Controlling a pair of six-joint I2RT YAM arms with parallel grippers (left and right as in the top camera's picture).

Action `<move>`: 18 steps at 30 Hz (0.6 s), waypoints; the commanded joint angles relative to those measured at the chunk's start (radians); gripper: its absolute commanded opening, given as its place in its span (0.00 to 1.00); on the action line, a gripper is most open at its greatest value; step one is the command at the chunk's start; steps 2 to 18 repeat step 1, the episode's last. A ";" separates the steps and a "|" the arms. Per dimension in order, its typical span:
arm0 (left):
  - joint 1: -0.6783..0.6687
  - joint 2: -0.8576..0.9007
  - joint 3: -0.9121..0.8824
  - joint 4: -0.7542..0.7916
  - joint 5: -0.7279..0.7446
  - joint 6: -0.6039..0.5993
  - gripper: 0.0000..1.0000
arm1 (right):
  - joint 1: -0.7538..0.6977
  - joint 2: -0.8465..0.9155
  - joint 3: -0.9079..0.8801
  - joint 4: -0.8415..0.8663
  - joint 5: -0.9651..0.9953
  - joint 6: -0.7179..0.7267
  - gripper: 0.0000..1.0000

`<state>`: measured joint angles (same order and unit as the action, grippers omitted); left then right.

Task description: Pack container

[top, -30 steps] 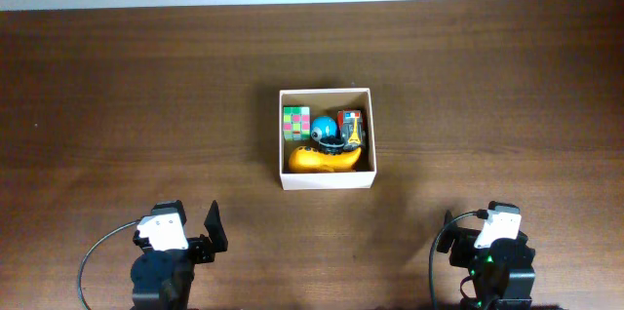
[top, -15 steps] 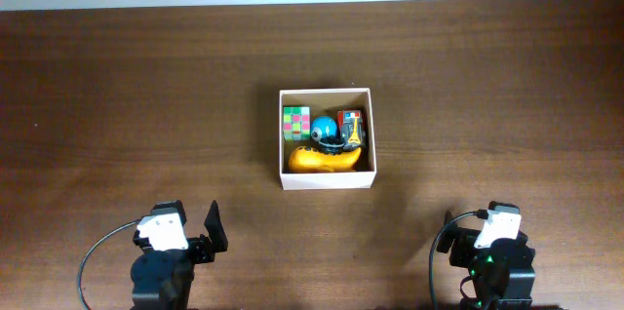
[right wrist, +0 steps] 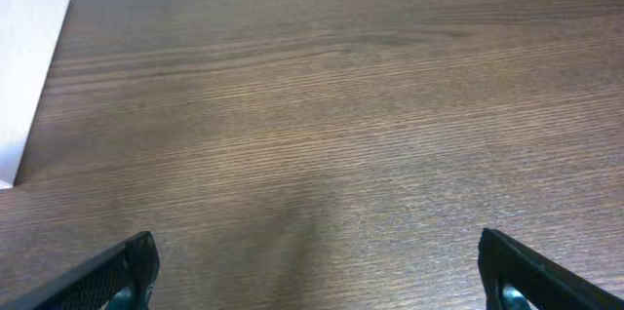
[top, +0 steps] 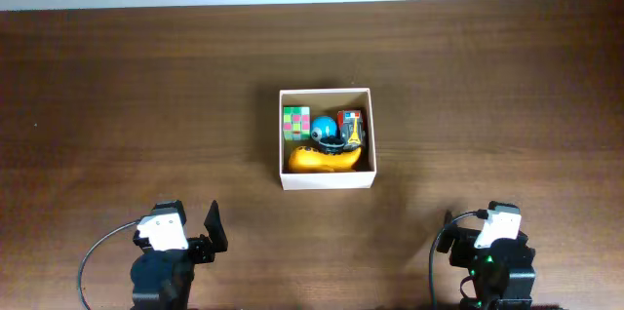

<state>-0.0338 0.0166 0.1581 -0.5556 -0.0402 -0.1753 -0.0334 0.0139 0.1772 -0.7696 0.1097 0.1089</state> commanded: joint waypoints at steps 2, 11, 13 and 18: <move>-0.006 -0.011 -0.010 0.006 0.008 0.016 0.99 | -0.007 -0.010 -0.009 0.000 -0.002 0.003 0.99; -0.006 -0.011 -0.010 0.006 0.008 0.016 0.99 | -0.007 -0.010 -0.009 0.000 -0.002 0.003 0.99; -0.006 -0.011 -0.010 0.006 0.008 0.016 0.99 | -0.007 -0.010 -0.009 0.000 -0.002 0.003 0.99; -0.006 -0.011 -0.010 0.006 0.008 0.016 0.99 | -0.007 -0.010 -0.009 0.000 -0.002 0.003 0.99</move>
